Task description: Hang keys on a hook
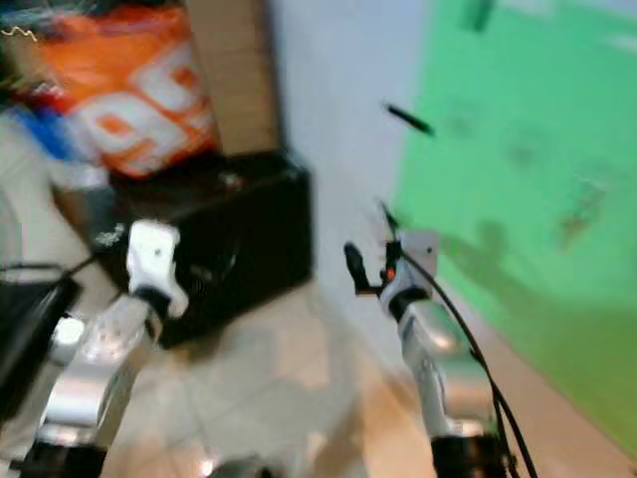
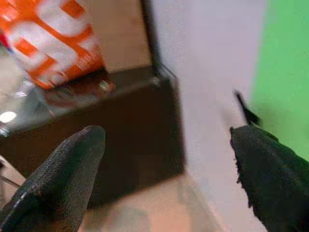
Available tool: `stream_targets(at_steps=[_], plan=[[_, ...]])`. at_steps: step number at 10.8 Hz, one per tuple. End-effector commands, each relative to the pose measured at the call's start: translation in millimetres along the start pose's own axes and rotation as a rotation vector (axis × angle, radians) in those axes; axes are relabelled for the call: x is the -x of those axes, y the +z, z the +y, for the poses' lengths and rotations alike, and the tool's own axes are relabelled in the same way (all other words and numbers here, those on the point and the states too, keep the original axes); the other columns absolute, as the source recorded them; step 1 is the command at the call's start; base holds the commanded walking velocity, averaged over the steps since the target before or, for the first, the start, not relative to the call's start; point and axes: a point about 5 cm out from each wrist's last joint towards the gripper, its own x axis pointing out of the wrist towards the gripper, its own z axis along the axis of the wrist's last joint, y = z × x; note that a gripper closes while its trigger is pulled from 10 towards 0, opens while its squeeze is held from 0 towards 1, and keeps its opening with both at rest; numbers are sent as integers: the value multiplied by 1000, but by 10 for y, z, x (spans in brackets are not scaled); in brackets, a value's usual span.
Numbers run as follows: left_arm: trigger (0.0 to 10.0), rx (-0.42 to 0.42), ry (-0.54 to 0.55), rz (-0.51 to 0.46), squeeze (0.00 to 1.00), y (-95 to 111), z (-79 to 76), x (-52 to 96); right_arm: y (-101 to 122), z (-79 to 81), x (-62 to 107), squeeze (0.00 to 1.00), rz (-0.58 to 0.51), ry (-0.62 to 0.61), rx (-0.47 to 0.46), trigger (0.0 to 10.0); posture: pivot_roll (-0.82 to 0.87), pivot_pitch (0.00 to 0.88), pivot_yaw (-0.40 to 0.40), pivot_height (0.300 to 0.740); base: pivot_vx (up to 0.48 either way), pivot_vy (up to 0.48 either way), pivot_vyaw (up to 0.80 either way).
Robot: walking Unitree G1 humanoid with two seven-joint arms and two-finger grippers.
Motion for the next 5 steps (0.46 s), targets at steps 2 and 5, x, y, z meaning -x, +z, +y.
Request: stream_targets(at_steps=[2,5], plan=[[10000,-15,11,-22,0,68,28,-41,122,18,0,1000,-99,2,45,10000,-47,0,49,740,259,0,0],[10000,-17,19,-21,0,74,47,-50,141,-150,-9,1000,-93,-139,123,10000,-43,0,50,740,284,0,0]])
